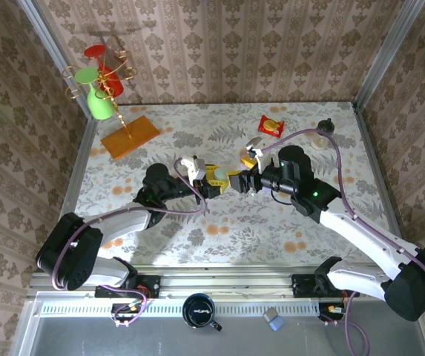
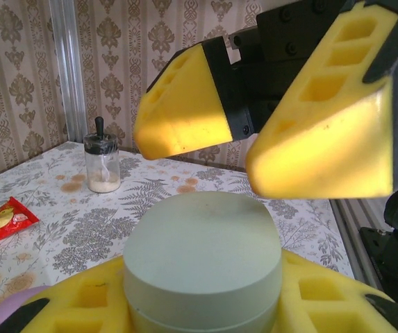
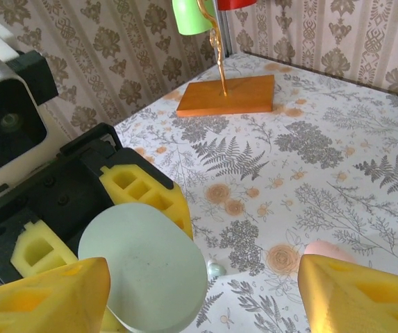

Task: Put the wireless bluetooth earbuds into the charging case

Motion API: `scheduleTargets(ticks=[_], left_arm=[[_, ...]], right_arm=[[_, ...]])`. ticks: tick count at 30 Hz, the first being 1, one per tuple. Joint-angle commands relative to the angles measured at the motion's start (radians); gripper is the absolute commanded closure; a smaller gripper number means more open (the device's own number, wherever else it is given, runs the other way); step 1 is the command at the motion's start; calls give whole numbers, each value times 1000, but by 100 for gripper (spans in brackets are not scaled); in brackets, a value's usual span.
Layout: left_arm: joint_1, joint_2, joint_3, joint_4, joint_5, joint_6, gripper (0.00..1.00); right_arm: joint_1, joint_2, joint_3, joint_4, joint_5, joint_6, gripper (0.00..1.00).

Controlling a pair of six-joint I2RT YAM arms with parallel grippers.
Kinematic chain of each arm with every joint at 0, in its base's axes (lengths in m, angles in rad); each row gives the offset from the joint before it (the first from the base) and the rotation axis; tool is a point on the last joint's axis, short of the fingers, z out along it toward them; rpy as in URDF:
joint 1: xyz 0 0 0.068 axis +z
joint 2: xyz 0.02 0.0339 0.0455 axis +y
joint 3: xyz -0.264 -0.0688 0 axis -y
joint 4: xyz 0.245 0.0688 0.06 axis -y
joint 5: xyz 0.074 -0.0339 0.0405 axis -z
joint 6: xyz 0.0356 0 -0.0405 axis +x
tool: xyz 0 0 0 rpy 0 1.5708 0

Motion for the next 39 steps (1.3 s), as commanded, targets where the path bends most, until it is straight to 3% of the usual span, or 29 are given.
scheduleTargets(ticks=[1, 4, 9, 14, 23, 39], left_arm=[[3, -24, -6, 42, 9, -25, 68], [3, -15, -4, 44, 4, -27, 68], [3, -6, 5, 67, 22, -46, 69], [3, -6, 6, 59, 17, -38, 69], [-3, -8, -29, 121, 16, 15, 73], [-2, -14, -49, 121, 10, 19, 72]], right_arm=[[2, -27, -31, 4, -35, -48, 27], [4, -38, -54, 20, -39, -60, 27], [5, -28, -57, 8, 56, -58, 27], [9, -24, -59, 35, 24, -69, 27], [11, 2, -38, 67, 175, -35, 27], [5, 48, 9, 101, 211, -11, 28]])
